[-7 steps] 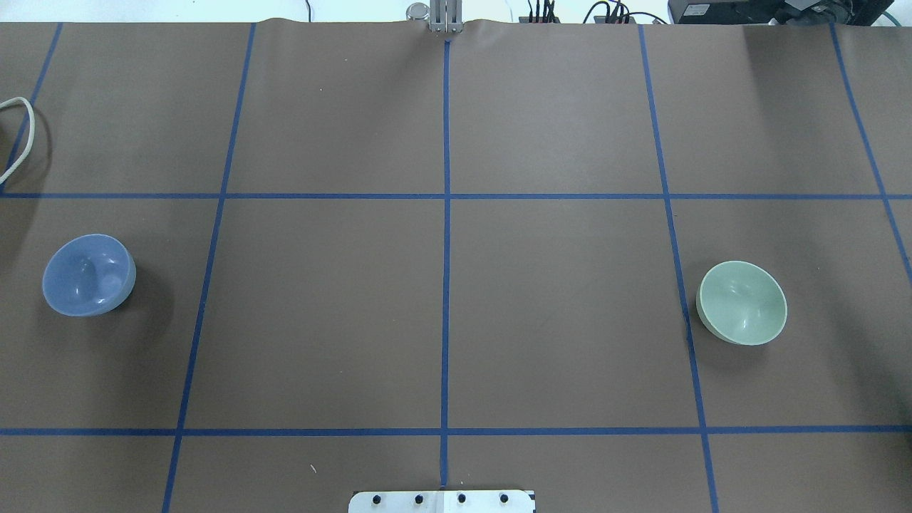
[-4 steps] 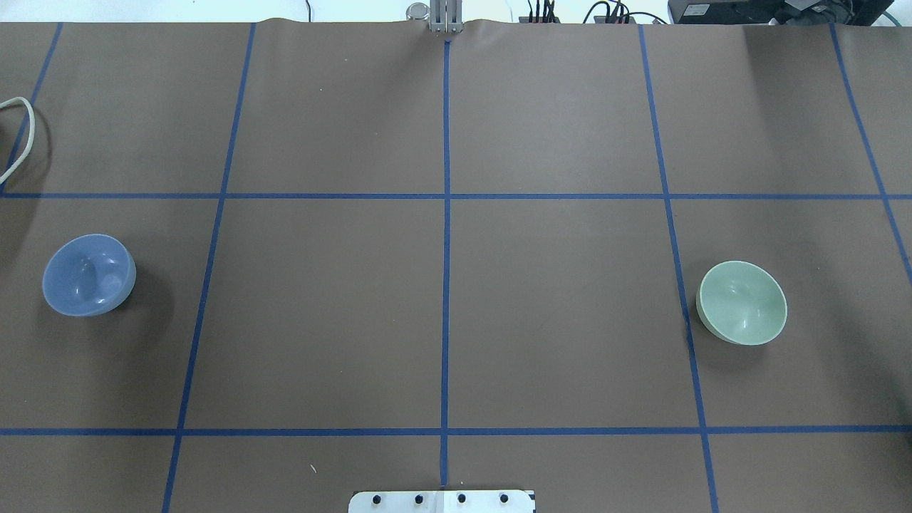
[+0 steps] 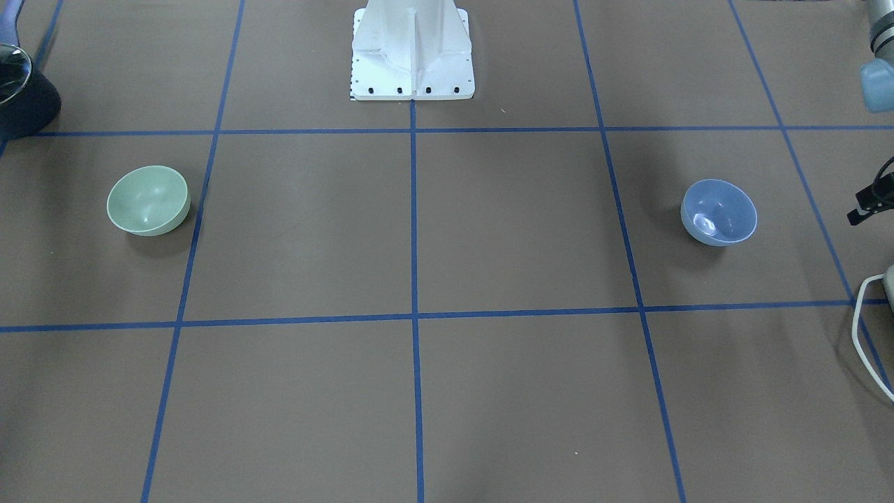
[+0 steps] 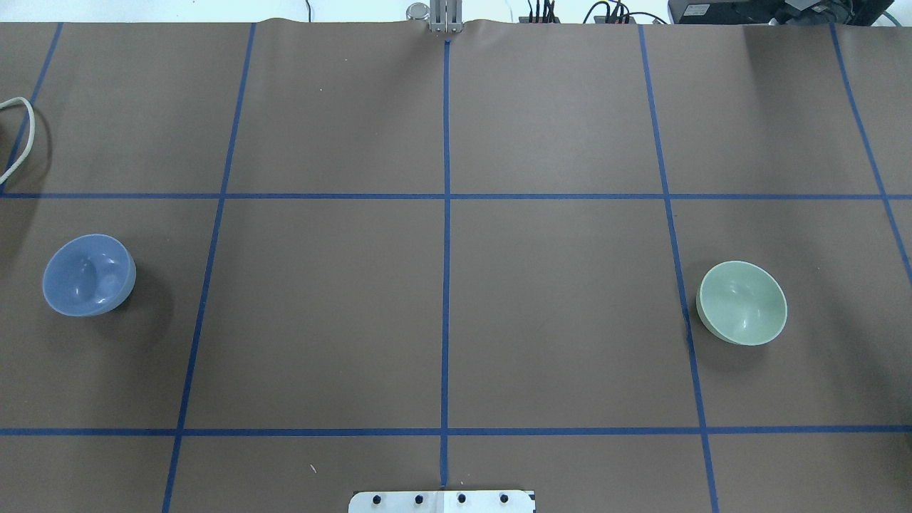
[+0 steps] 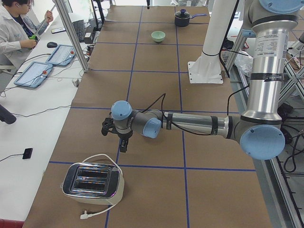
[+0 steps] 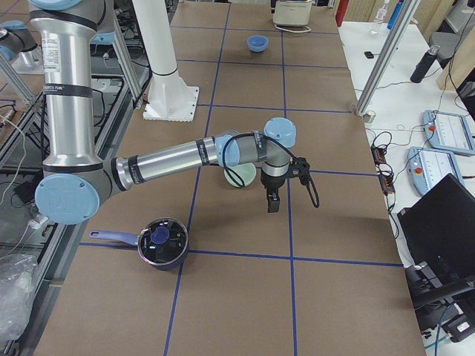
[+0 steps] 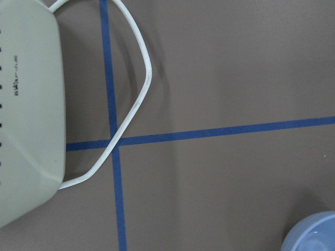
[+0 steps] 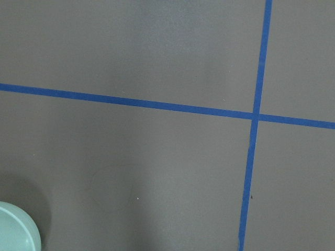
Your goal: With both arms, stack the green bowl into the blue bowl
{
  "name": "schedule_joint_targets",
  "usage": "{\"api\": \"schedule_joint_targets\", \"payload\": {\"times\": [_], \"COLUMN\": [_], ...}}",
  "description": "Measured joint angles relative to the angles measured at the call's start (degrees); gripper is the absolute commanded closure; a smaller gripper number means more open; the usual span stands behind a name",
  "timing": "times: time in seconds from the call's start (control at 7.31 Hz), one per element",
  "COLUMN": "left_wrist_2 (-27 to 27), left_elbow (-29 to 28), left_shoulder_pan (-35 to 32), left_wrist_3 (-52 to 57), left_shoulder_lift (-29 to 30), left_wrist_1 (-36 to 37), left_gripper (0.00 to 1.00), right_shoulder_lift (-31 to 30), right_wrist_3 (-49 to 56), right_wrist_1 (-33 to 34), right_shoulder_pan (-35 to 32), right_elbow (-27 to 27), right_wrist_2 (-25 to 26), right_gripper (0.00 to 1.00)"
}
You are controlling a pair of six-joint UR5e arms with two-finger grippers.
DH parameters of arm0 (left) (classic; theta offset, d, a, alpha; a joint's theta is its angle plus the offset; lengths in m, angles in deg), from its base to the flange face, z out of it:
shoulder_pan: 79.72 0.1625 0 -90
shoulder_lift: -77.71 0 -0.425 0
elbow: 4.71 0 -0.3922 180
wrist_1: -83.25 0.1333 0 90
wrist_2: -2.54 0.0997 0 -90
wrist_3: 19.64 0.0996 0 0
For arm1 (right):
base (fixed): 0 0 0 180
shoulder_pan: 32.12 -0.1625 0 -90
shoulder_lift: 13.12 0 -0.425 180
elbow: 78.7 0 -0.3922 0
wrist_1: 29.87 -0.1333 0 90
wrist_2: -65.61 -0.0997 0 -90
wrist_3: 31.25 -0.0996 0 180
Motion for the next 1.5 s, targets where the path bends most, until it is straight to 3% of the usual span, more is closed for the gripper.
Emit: {"api": "schedule_joint_targets", "payload": {"times": [0.55, 1.23, 1.5], "left_wrist_2": [0.27, 0.31, 0.42], "left_elbow": [-0.05, -0.03, -0.05], "left_shoulder_pan": [7.20, 10.83, 11.89], "left_wrist_3": [-10.28, -15.60, -15.85], "left_shoulder_lift": [0.69, -0.87, -2.82], "left_wrist_1": [-7.74, -11.57, -14.22], "left_gripper": [0.00, 0.02, 0.03], "right_shoulder_lift": [2.09, 3.79, 3.26], "right_wrist_3": [-0.14, -0.28, -2.17], "right_wrist_1": [0.00, -0.79, -4.36], "right_shoulder_pan": [3.40, 9.13, 10.97], "right_elbow": [0.07, -0.10, 0.37], "right_wrist_2": [0.06, -2.77, -3.68], "right_gripper": [0.00, 0.00, 0.00]}}
